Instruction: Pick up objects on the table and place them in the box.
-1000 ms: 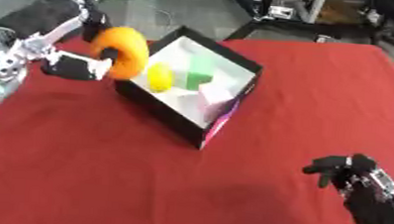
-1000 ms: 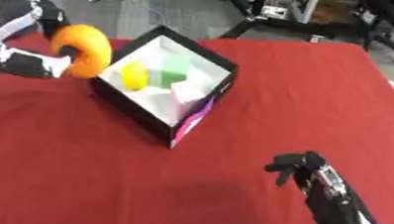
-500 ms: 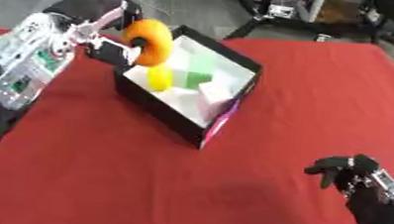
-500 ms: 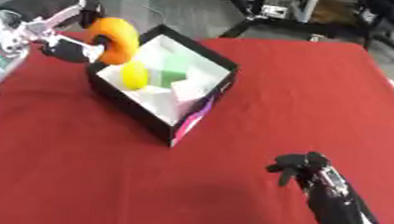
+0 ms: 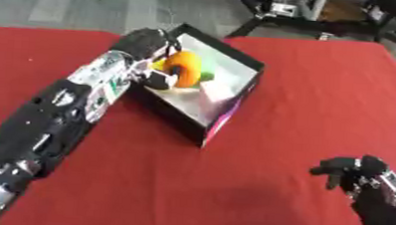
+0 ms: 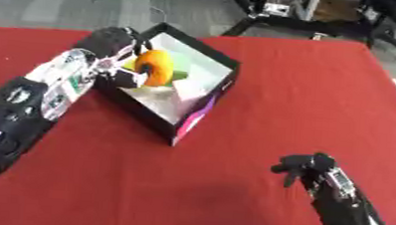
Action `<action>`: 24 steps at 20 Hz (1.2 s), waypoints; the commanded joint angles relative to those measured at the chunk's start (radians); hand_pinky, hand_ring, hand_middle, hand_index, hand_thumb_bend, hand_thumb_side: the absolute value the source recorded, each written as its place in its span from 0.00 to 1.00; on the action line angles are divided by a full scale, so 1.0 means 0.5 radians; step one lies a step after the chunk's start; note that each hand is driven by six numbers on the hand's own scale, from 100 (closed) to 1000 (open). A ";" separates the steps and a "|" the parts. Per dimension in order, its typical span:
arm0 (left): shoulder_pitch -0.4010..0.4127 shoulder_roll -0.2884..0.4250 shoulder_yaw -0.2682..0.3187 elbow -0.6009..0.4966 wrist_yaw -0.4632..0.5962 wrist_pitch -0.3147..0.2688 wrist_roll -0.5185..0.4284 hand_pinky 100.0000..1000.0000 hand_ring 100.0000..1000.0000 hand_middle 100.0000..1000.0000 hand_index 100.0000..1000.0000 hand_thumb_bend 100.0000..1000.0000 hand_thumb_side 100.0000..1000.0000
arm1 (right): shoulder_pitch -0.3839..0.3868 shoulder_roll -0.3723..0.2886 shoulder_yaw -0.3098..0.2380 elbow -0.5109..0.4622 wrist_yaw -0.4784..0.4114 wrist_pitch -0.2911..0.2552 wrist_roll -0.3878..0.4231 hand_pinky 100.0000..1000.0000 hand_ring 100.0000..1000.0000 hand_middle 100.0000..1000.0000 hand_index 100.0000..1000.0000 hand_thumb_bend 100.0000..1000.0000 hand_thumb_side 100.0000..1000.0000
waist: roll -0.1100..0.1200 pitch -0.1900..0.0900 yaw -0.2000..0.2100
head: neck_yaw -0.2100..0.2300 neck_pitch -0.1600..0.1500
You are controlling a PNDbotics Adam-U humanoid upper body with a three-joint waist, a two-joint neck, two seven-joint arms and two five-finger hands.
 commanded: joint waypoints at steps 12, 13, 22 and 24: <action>0.016 0.190 0.028 -0.273 0.270 0.083 0.045 0.75 0.63 0.71 0.92 0.22 1.00 | 0.011 -0.015 -0.005 -0.026 0.021 0.018 -0.025 1.00 0.69 0.34 0.66 0.00 1.00 | 0.000 -0.032 0.034 | -0.027 -0.005; 0.020 0.211 0.034 -0.308 0.301 0.108 0.041 0.75 0.63 0.71 0.92 0.20 1.00 | 0.012 -0.015 -0.005 -0.026 0.023 0.019 -0.026 1.00 0.69 0.34 0.66 0.00 1.00 | 0.001 -0.031 0.036 | -0.028 -0.006; 0.162 0.437 0.127 -0.795 0.694 0.282 0.064 0.77 0.64 0.71 0.91 0.16 1.00 | 0.014 -0.014 -0.009 -0.030 0.041 0.029 -0.040 1.00 0.69 0.34 0.66 0.00 1.00 | 0.008 -0.028 0.057 | -0.059 -0.021; 0.212 0.496 0.155 -0.950 0.786 0.312 0.085 0.77 0.63 0.70 0.89 0.16 1.00 | 0.013 -0.014 -0.013 -0.029 0.040 0.027 -0.042 1.00 0.69 0.34 0.66 0.00 1.00 | 0.009 -0.027 0.059 | -0.063 -0.026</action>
